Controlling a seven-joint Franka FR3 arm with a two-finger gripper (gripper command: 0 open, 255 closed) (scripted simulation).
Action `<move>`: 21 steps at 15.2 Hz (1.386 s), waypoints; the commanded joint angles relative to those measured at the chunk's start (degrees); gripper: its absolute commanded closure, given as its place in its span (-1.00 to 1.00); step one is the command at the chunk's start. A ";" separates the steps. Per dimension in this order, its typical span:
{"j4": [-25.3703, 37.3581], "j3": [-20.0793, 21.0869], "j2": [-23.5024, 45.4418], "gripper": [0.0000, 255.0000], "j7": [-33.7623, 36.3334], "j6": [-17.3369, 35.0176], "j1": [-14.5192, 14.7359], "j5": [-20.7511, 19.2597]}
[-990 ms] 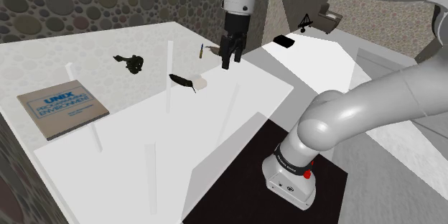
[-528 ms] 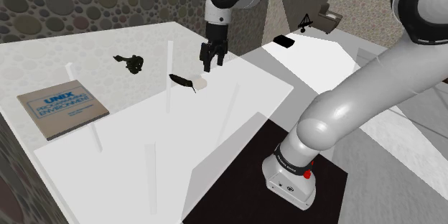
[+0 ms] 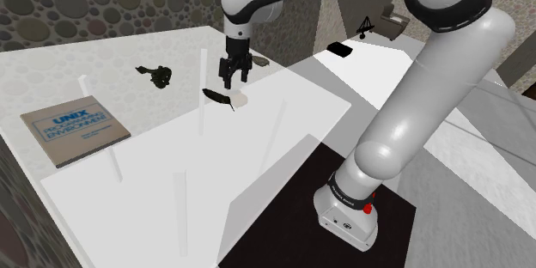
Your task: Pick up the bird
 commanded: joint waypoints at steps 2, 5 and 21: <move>4.54 -0.25 6.72 -1.00 0.08 2.14 -0.20 -0.46; 10.07 -0.49 13.47 -1.00 0.31 3.31 -0.24 -0.88; 17.45 -0.93 25.99 1.00 0.40 8.36 -0.13 -1.44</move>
